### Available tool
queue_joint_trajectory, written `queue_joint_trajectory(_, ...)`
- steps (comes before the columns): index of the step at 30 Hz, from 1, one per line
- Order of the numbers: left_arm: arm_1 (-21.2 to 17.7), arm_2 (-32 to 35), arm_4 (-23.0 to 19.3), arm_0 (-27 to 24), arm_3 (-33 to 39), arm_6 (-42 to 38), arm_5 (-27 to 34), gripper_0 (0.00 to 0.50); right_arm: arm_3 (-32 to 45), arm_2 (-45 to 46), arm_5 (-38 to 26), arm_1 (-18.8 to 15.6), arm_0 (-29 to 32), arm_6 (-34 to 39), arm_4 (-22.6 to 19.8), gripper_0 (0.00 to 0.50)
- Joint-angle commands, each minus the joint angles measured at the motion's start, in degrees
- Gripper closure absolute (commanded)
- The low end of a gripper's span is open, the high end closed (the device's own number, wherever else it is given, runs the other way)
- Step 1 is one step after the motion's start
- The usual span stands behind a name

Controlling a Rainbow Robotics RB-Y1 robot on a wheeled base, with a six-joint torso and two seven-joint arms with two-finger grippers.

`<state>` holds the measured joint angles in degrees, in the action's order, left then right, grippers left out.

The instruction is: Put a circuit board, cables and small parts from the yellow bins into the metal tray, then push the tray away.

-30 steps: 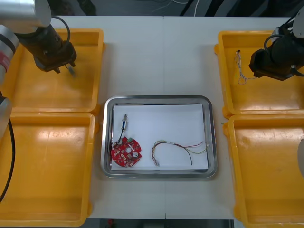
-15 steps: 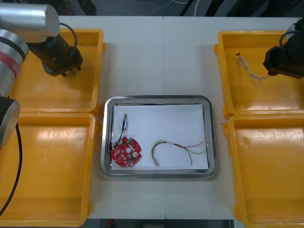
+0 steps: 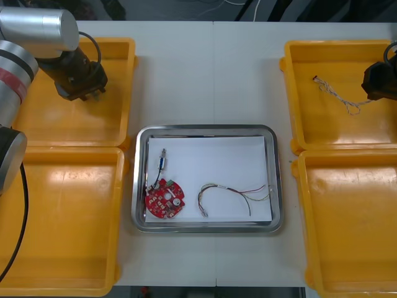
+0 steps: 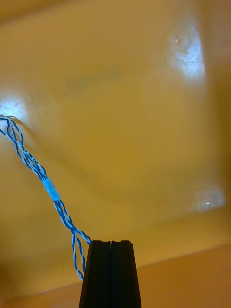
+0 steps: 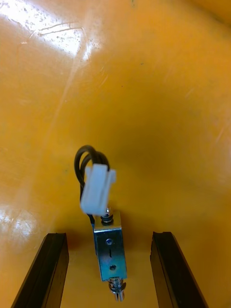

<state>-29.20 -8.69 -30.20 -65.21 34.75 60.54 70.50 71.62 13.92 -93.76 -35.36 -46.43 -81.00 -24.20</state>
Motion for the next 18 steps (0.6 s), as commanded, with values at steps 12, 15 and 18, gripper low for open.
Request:
queue_joint_trajectory(12, 0.6, -2.6, 0.3, -1.5, 0.3, 4.5, -1.4, 0.000, 2.1, 0.8, 2.3, -4.5, 2.7, -4.3, -2.3, 0.499)
queue_joint_trajectory(15, 0.6, -3.3, 0.3, -1.5, 0.3, 4.5, -1.5, 0.000, 2.1, 0.9, 2.3, -4.5, 2.7, -4.6, -2.4, 0.243)
queue_joint_trajectory(18, 0.6, -3.7, 0.3, -1.3, 0.3, 4.6, -1.6, 0.000, 2.1, 0.8, 2.3, -4.5, 2.7, -4.7, -2.6, 0.046)
